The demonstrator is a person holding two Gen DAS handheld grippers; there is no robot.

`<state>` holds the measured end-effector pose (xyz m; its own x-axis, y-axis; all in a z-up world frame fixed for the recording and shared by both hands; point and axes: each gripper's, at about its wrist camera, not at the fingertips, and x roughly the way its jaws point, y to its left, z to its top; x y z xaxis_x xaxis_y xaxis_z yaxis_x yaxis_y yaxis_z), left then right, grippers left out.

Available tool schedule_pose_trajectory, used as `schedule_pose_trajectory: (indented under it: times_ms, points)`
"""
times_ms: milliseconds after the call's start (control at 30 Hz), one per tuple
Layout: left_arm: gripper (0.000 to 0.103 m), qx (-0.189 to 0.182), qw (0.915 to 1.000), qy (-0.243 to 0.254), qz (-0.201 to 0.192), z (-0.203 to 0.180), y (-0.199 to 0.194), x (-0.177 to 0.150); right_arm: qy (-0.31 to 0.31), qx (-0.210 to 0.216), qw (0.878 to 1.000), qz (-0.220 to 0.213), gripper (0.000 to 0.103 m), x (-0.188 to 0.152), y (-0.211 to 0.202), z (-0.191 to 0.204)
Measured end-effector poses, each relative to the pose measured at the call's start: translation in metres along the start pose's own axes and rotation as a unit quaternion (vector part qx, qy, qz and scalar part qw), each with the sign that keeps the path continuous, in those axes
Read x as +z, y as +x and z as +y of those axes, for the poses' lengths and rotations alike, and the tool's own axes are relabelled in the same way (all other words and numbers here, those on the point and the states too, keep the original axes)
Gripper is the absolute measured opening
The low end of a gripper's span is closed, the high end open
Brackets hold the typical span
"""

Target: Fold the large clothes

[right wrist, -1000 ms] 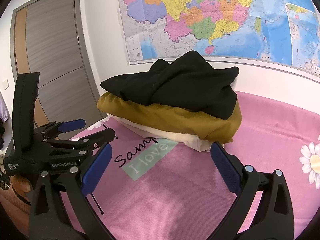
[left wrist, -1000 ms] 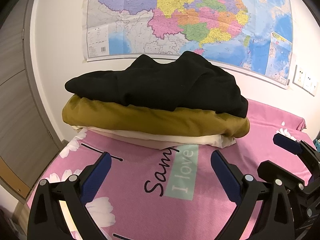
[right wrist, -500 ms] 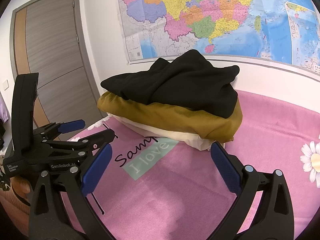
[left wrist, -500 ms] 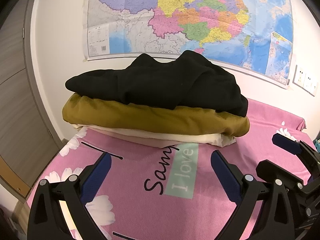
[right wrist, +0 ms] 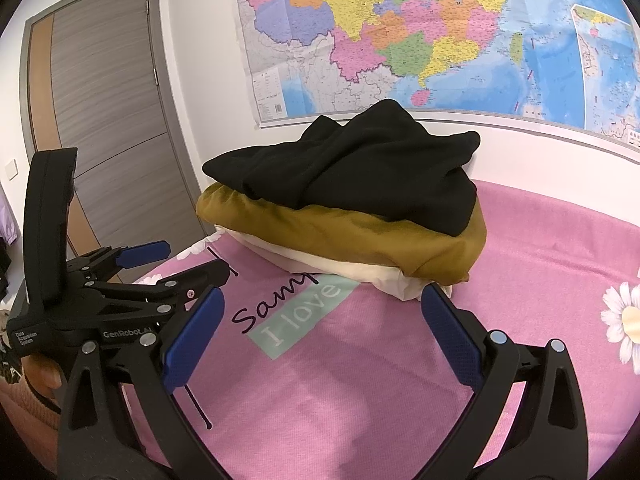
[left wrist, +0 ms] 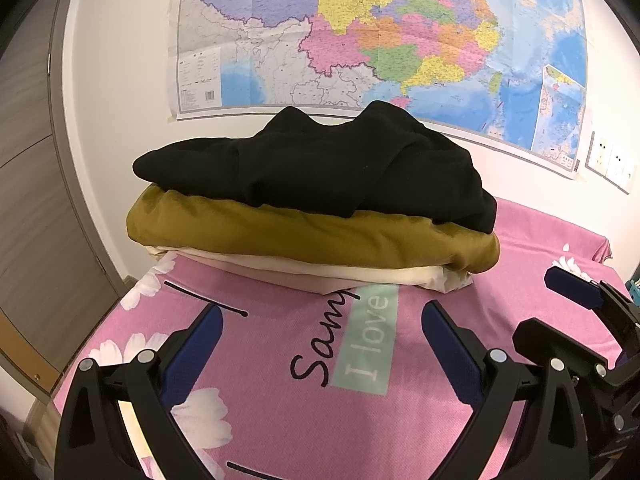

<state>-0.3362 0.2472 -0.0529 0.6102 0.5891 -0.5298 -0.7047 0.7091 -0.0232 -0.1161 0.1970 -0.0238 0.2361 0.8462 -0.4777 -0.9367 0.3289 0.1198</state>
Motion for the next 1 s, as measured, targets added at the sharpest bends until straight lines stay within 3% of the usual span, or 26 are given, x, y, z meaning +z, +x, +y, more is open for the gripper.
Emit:
schedule_pose_trajectory:
  times_ms: [1000]
  points:
    - [0.096, 0.000, 1.0000, -0.003, 0.004, 0.0024, -0.0005, -0.0019, 0.000, -0.002, 1.000, 0.001, 0.097, 0.0002, 0.0006, 0.0026]
